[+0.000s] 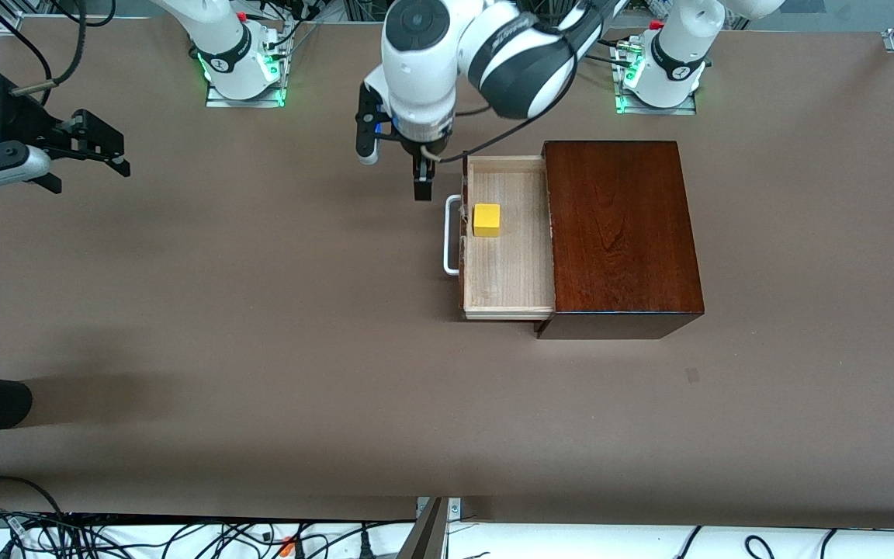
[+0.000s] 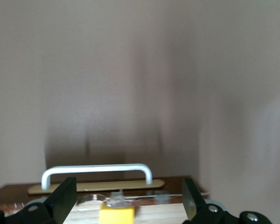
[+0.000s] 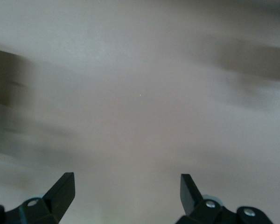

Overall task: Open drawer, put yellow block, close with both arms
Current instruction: 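Push the drawer shut into the box with the left gripper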

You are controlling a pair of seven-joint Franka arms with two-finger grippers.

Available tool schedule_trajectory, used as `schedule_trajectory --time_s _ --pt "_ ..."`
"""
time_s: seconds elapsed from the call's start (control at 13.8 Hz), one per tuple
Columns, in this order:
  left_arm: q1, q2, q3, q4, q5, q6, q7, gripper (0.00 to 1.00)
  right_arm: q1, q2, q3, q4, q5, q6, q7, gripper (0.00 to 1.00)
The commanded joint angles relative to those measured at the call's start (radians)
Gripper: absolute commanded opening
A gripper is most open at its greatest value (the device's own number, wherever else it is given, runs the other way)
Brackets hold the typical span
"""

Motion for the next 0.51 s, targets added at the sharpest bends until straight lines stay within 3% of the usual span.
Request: schedule_trajectory --time_s 0.0,0.44 --pt "-0.003 0.05 0.007 0.038 0.063 -0.003 0.11 1.0 -0.022 -0.031 0.024 -0.057 -0.035 0.032 0.05 1.0" --pt "-0.006 0.128 0.008 0.025 0.141 0.055 0.085 1.0 -0.022 -0.029 0.022 -0.059 -0.027 0.065 0.101 1.0"
